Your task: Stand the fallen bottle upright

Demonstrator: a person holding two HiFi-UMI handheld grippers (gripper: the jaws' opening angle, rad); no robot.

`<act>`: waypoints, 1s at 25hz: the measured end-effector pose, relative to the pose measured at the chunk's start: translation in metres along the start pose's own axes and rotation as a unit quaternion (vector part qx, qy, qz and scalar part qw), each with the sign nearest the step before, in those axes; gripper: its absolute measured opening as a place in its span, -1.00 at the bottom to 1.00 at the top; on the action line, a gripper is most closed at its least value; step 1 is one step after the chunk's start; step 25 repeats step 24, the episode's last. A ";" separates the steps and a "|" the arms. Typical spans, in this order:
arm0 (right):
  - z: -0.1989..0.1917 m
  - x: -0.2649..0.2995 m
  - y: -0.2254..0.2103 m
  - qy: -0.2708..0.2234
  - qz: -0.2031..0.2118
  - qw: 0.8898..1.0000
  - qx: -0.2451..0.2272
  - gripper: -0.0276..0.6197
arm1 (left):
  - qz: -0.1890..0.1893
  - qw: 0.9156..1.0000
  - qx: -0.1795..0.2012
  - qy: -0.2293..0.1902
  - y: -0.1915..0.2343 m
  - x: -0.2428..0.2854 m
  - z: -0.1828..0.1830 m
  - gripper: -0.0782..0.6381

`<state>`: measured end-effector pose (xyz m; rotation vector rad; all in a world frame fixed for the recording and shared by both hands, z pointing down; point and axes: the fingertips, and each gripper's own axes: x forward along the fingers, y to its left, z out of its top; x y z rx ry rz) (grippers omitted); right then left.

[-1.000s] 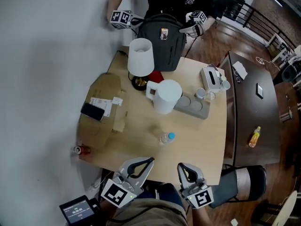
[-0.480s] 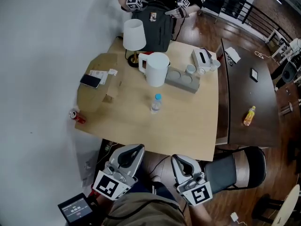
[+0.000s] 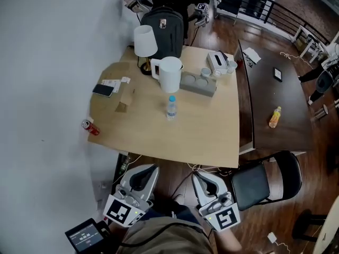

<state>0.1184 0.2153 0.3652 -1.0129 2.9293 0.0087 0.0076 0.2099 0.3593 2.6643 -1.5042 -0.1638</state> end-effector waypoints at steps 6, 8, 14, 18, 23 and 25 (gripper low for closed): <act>-0.002 0.001 0.017 0.013 -0.015 1.000 -0.010 -0.91 | -0.011 1.000 0.003 -0.003 0.006 -0.017 0.005 -0.77; -0.001 0.000 0.015 0.008 -0.023 0.999 -0.023 -0.91 | -0.009 1.000 -0.005 0.006 0.010 -0.023 0.001 -0.77; 0.006 0.004 0.007 0.009 -0.044 0.998 -0.037 -0.91 | -0.007 1.000 0.003 -0.012 0.021 -0.032 0.012 -0.77; 0.009 0.007 0.013 0.009 -0.045 0.998 -0.047 -0.91 | -0.009 1.000 -0.002 -0.015 0.023 -0.035 0.013 -0.77; 0.004 0.013 0.016 0.015 -0.049 0.997 -0.049 -0.91 | -0.011 1.000 -0.003 -0.019 0.031 -0.038 0.013 -0.77; 0.003 0.015 0.017 0.016 -0.050 0.997 -0.049 -0.91 | -0.011 1.000 -0.004 -0.018 0.032 -0.038 0.012 -0.77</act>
